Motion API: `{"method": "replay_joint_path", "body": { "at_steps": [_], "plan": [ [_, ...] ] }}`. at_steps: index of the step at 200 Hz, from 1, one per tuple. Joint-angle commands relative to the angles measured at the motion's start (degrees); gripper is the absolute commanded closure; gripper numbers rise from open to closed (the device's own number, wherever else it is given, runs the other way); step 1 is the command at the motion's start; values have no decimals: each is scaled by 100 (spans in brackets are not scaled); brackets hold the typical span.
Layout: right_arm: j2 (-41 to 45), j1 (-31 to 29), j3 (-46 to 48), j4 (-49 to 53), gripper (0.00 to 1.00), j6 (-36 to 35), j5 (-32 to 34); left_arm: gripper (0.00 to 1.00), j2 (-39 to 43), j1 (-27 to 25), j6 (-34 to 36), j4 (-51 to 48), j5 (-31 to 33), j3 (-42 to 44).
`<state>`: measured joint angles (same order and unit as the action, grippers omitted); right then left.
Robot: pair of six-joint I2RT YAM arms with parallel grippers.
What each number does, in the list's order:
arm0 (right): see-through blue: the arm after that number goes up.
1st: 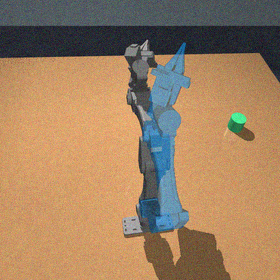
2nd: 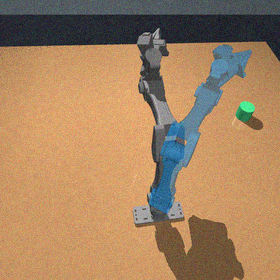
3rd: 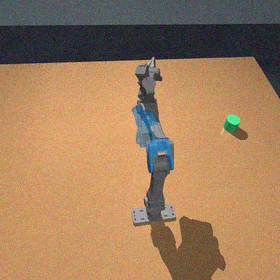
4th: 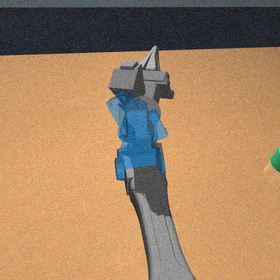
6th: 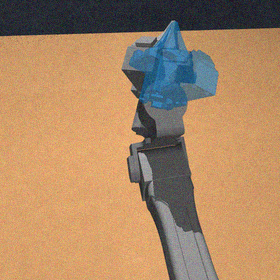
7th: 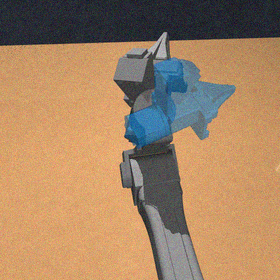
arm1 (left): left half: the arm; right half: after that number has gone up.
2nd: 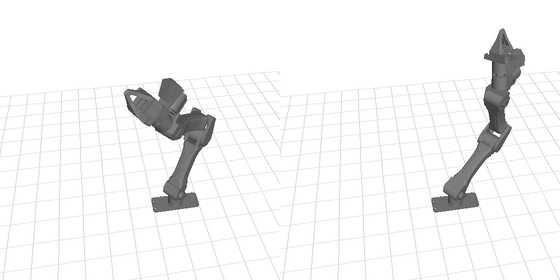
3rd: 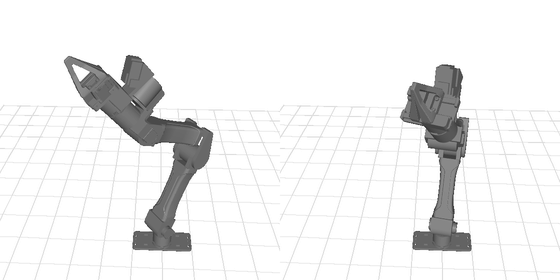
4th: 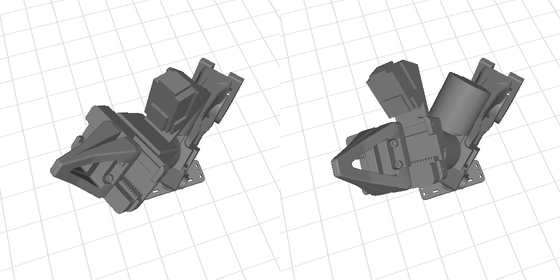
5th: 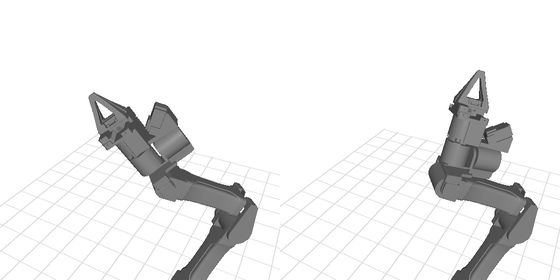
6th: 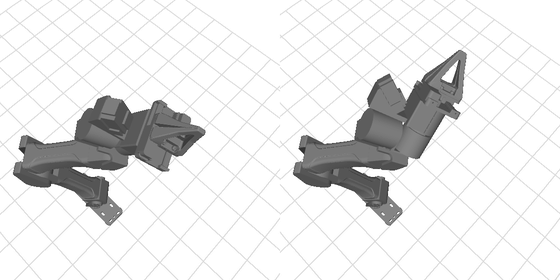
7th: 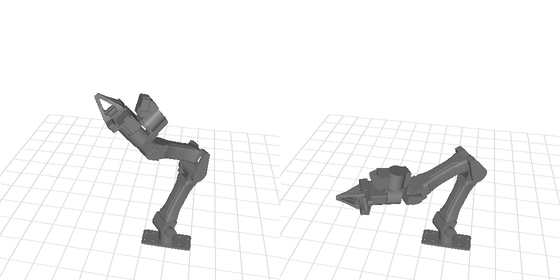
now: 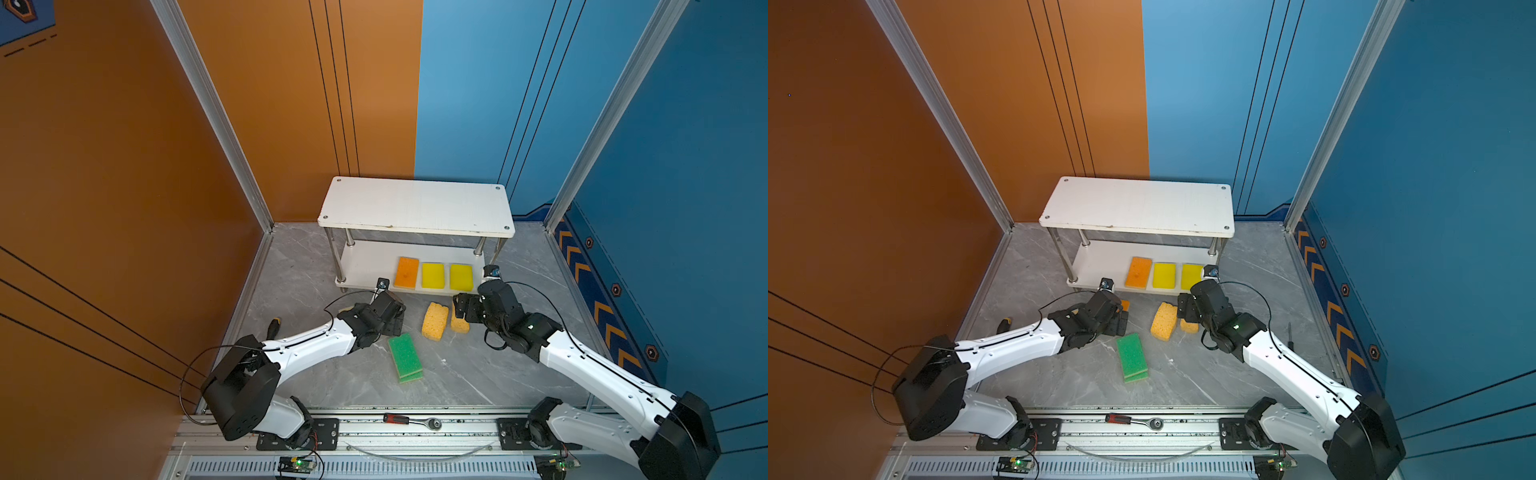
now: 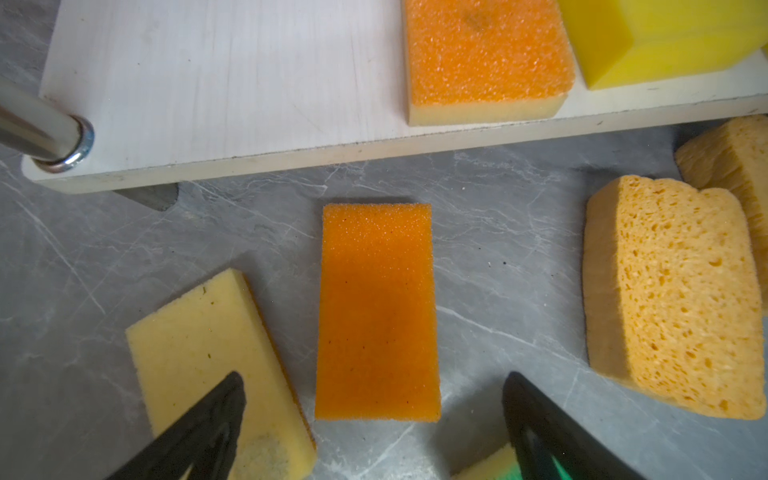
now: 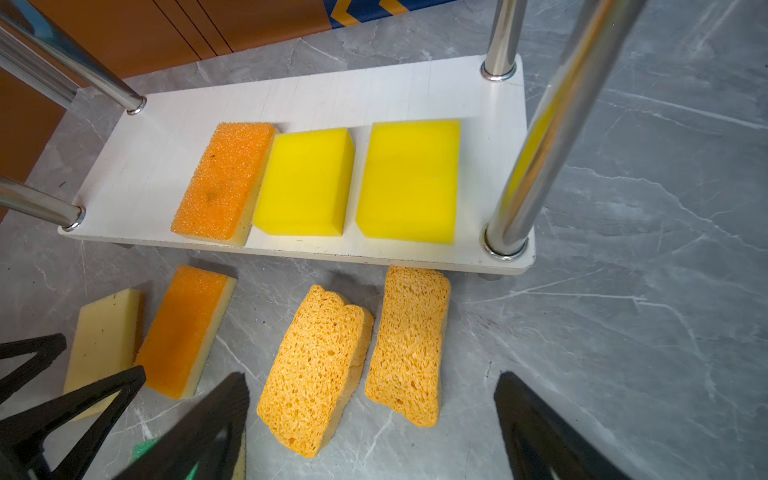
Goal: Place and organize the cleaning sponges onto the shelf
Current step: 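Move the left gripper over the remaining orange scrub sponge on the table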
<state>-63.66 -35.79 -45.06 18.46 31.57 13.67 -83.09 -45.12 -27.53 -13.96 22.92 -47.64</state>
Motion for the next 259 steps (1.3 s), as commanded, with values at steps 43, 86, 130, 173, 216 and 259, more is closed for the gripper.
{"method": "replay_joint_path", "body": {
  "at_steps": [43, 86, 130, 173, 216, 259],
  "plan": [
    [-180, -139, -121, 4, 8, 51, 68, 1, -648, 12, -382, -81, -337, -5],
    [-225, -165, -117, -11, 7, 59, 83, 1, -912, 24, -626, -10, -419, 12],
    [-235, -183, -91, -26, 7, 59, 83, 1, -1139, 106, -613, 78, -587, -105],
    [-148, -191, -4, -35, 7, 68, 136, 1, -1173, 178, -578, 137, -705, -183],
    [-86, -187, 13, -16, 6, 64, 183, 1, -1175, 267, -539, 121, -792, -228],
    [-144, -191, 10, -59, 6, 75, 148, 2, -1232, 351, -437, 104, -815, -273]
  ]
}}
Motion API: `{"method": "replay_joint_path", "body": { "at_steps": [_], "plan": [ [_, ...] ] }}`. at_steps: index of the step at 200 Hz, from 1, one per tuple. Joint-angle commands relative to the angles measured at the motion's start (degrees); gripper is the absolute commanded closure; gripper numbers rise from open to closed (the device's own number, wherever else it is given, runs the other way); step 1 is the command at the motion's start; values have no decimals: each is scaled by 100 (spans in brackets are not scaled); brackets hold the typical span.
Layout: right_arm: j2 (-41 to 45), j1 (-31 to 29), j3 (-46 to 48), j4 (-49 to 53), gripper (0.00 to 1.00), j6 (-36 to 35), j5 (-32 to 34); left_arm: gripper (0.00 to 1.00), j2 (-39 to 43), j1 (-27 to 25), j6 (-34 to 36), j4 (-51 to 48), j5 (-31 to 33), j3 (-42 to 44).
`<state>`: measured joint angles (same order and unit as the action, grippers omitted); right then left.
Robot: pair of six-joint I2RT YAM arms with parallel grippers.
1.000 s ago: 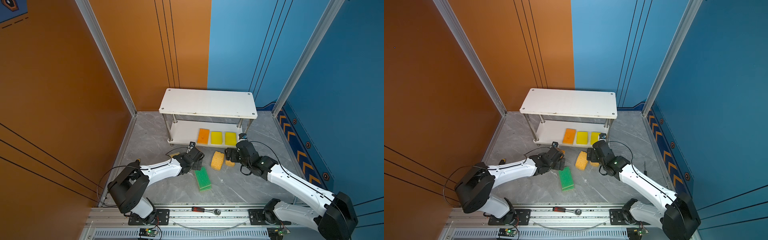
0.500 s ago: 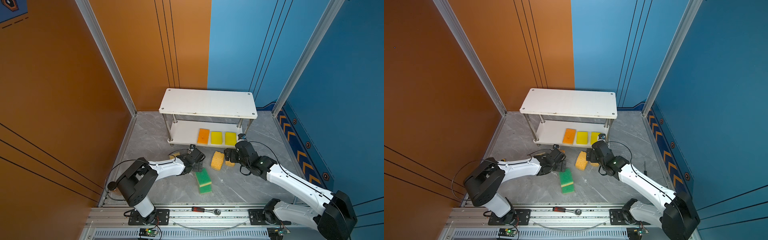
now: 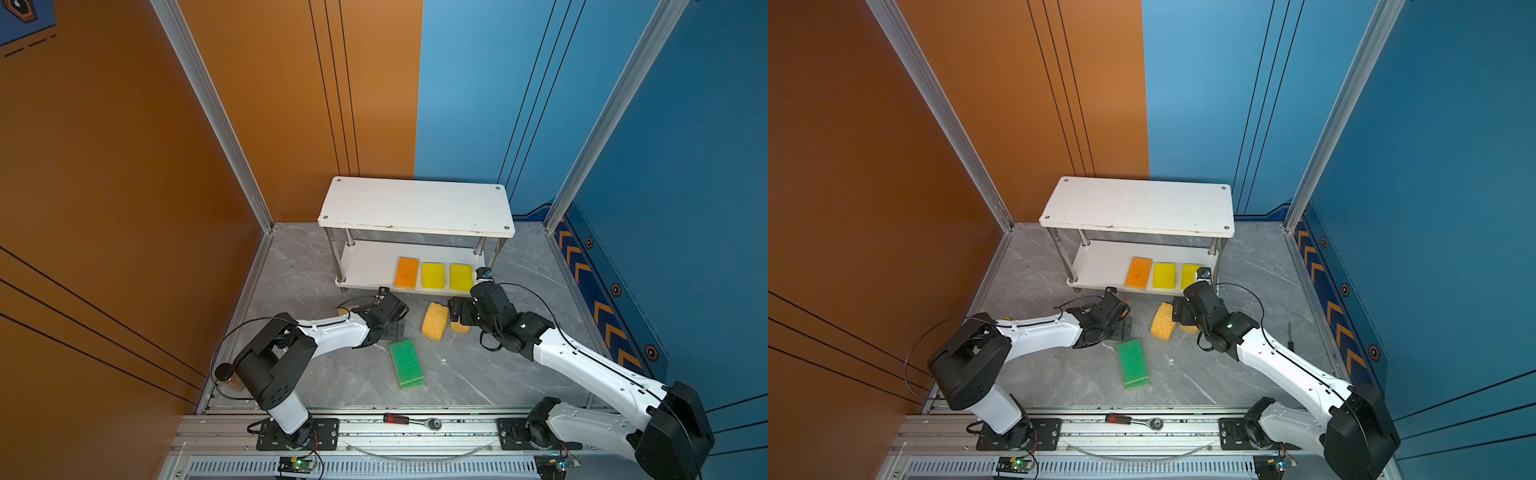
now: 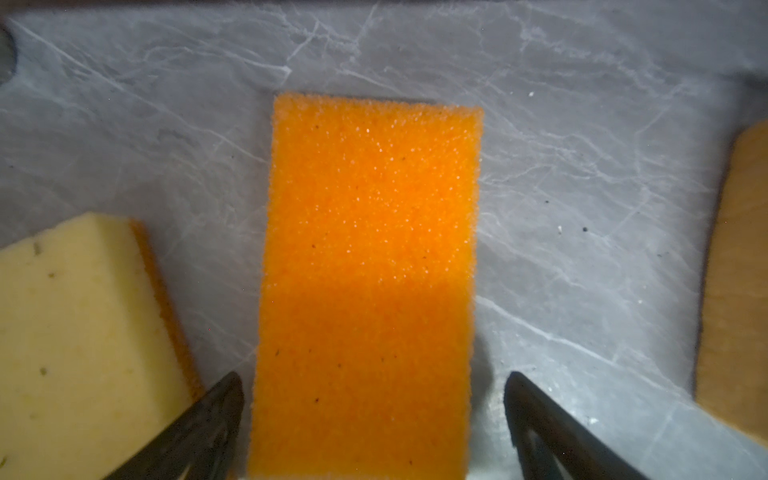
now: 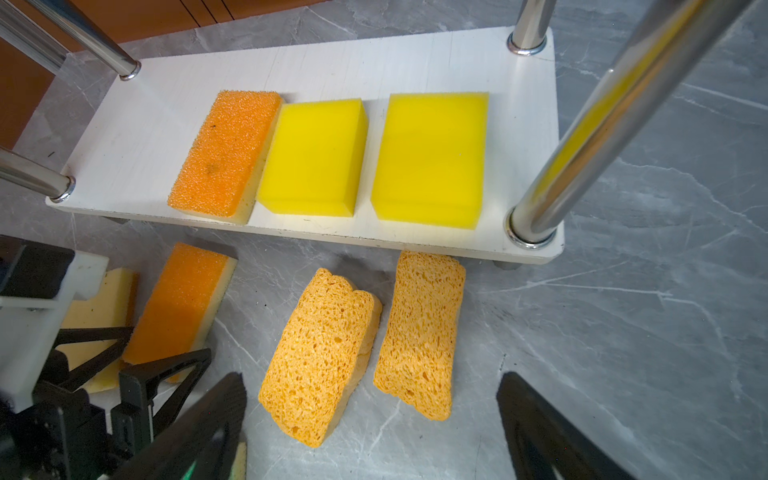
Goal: Place and organize the cleaning sponges onto the shelf
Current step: 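Move the left gripper over the remaining orange scrub sponge on the table, then lower the left gripper onto the orange scrub sponge and close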
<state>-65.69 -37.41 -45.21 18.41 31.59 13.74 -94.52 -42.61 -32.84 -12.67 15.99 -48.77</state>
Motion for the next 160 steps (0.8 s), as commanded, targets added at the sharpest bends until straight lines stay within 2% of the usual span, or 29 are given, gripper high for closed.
{"method": "replay_joint_path", "body": {
  "at_steps": [1, 67, 155, 160],
  "plan": [
    [62, -30, 27, -56, 6, 74, 144, 2, -91, 102, 94, -25, -127, -163],
    [65, -30, 27, -57, 6, 84, 147, 6, -128, 356, 286, -43, -284, -170],
    [-9, -34, 4, -92, 6, 93, 122, 12, -335, 386, 346, 123, -332, -211],
    [-4, -38, 12, -88, 6, 88, 128, 17, -339, 385, 340, 124, -333, -211]
  ]
}}
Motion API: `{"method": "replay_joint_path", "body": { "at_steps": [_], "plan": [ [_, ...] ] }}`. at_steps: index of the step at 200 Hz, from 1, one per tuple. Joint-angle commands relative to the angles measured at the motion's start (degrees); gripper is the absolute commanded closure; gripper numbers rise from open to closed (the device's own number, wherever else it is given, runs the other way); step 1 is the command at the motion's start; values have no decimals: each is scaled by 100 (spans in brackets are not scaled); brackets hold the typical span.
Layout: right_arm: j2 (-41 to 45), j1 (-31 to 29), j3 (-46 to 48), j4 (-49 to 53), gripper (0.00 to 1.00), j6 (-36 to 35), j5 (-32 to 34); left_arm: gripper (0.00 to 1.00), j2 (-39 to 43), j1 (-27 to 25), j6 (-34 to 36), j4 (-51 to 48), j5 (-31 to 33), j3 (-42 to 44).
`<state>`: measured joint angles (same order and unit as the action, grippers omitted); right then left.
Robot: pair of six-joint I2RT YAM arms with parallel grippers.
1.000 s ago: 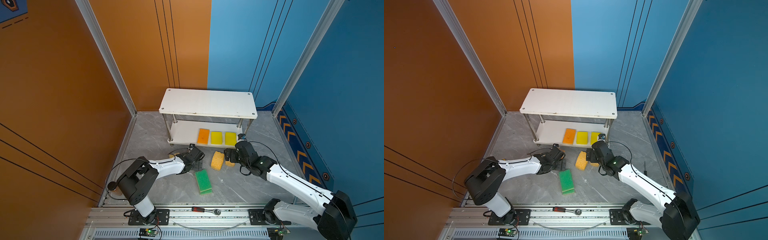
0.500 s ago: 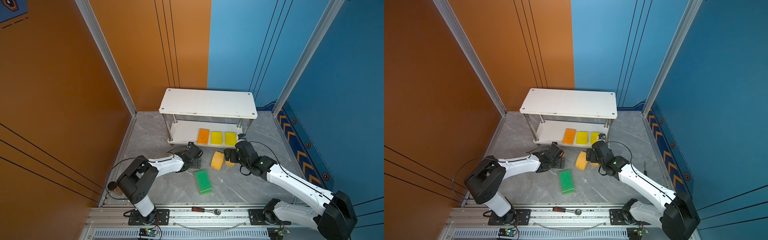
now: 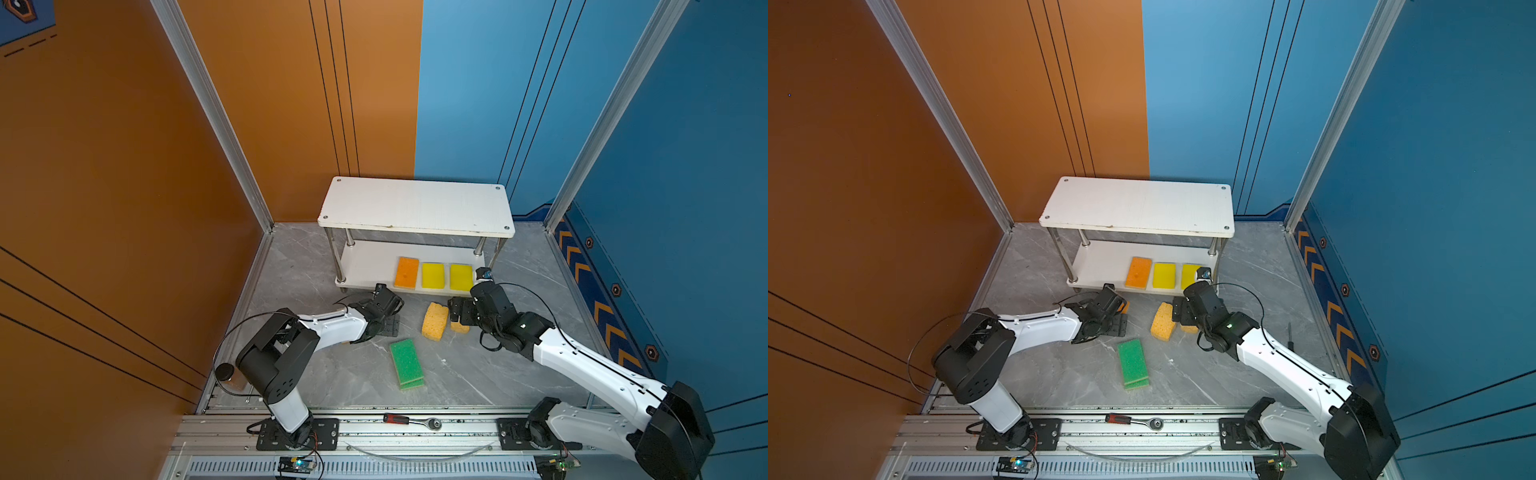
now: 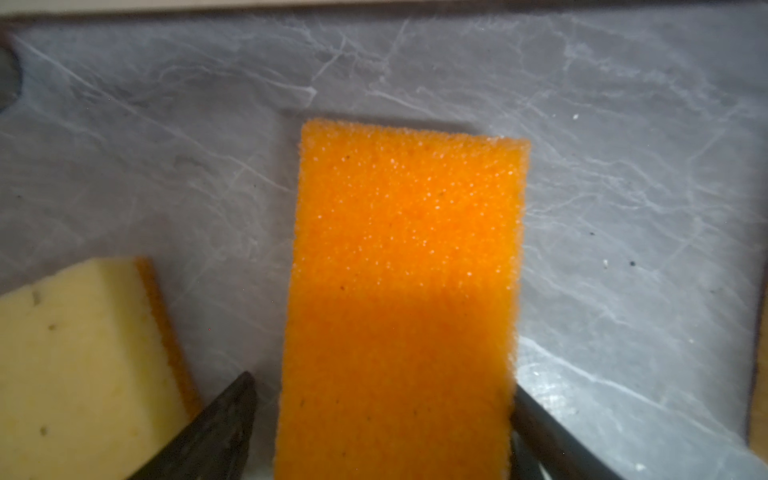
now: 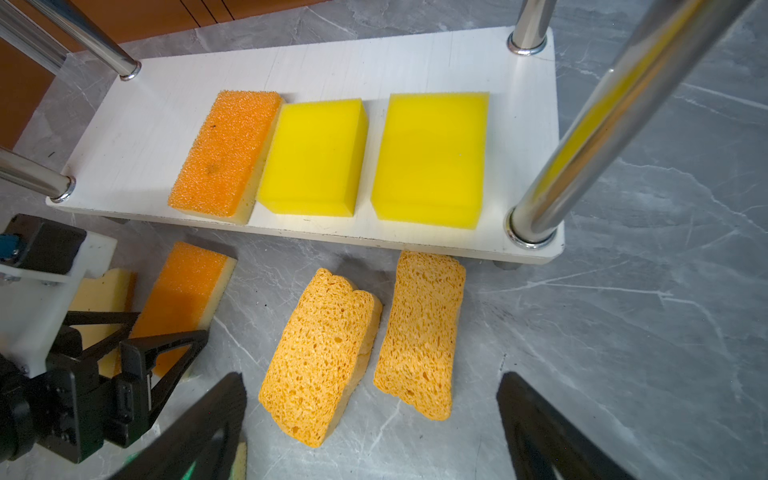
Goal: Place and organize the cleaning sponges onto the shelf
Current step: 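Lower the left gripper onto the orange scrub sponge and close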
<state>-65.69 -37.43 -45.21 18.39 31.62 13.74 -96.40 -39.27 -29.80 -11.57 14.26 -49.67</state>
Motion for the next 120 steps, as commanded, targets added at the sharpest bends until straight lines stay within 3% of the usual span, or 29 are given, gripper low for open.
{"method": "replay_joint_path", "body": {
  "at_steps": [1, 30, 120],
  "plan": [
    [0, -36, 12, -88, 6, 88, 129, 18, -155, 51, 40, 15, -165, -126],
    [-21, -35, 11, -90, 6, 90, 131, 23, -123, 48, 19, 17, -187, -100],
    [-133, -36, -33, -169, 6, 76, 52, 24, 678, 33, 40, -363, 23, -68]
  ]
}}
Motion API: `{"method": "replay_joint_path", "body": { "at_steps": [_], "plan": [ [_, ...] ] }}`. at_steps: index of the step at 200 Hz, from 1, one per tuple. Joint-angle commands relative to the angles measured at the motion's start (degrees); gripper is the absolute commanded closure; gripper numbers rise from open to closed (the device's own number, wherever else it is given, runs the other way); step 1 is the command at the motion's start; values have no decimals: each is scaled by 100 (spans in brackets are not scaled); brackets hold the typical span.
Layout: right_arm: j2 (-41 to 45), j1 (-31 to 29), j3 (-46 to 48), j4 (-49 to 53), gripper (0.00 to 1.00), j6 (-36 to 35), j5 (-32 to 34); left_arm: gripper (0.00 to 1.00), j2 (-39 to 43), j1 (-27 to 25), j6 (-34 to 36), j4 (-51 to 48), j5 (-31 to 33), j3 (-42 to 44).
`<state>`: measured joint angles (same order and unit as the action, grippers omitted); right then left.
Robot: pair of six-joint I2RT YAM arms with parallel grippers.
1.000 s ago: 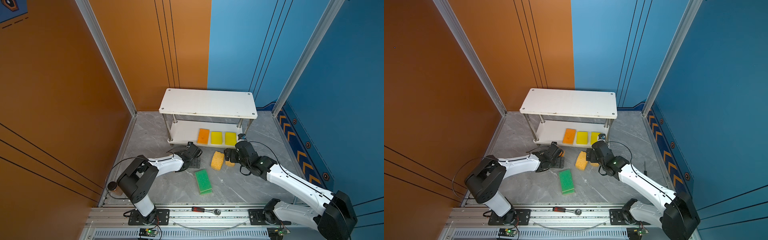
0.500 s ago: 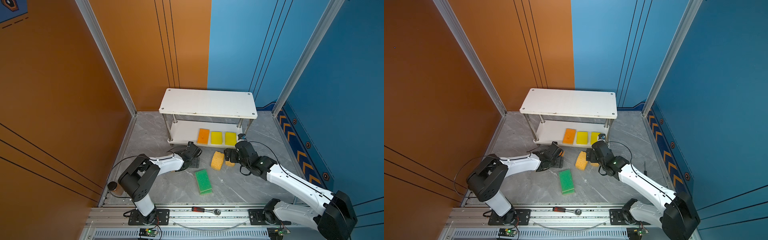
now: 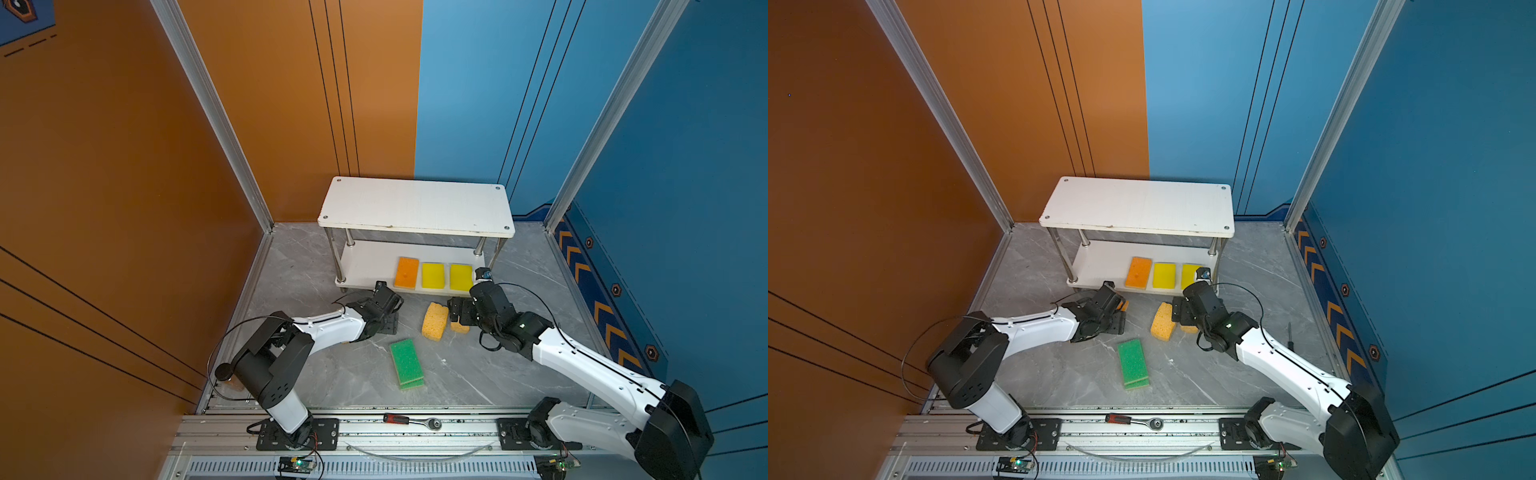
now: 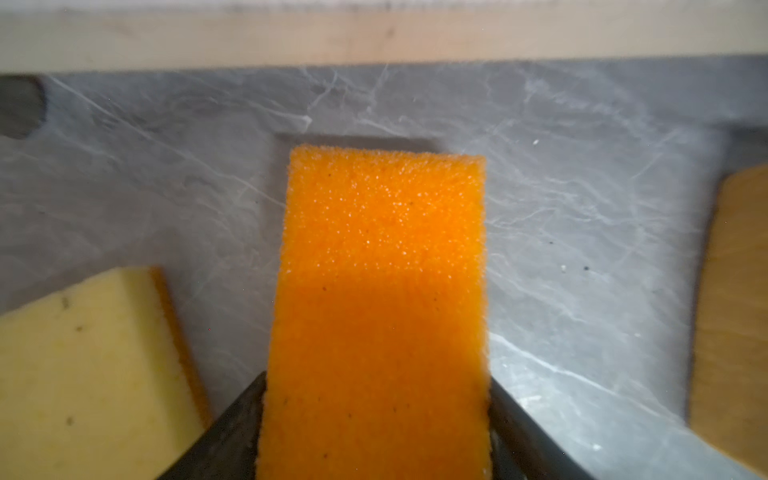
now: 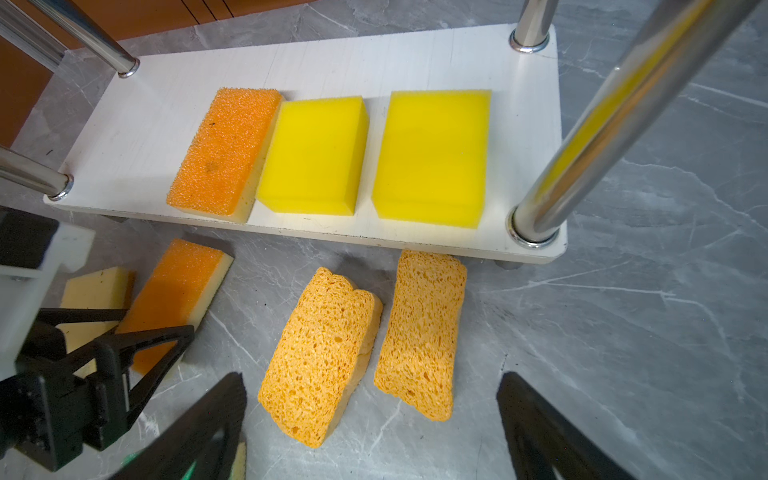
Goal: Place and organize the cleaning sponges onto the shelf
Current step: 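Lower the left gripper onto the orange scrub sponge and close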
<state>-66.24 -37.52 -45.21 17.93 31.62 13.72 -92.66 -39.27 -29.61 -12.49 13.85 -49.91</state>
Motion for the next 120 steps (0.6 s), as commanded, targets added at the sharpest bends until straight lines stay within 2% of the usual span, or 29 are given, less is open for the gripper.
{"method": "replay_joint_path", "body": {
  "at_steps": [1, 66, 120],
  "plan": [
    [-83, -28, -34, -130, 6, 74, 57, 24, 316, 33, 18, -276, 65, -45],
    [-124, -28, -65, -141, 7, 55, 27, 24, 964, 15, 137, -613, 320, -19],
    [-122, -35, -89, -130, 6, 55, 19, 17, 662, 12, 124, -596, 246, -8]
  ]
}}
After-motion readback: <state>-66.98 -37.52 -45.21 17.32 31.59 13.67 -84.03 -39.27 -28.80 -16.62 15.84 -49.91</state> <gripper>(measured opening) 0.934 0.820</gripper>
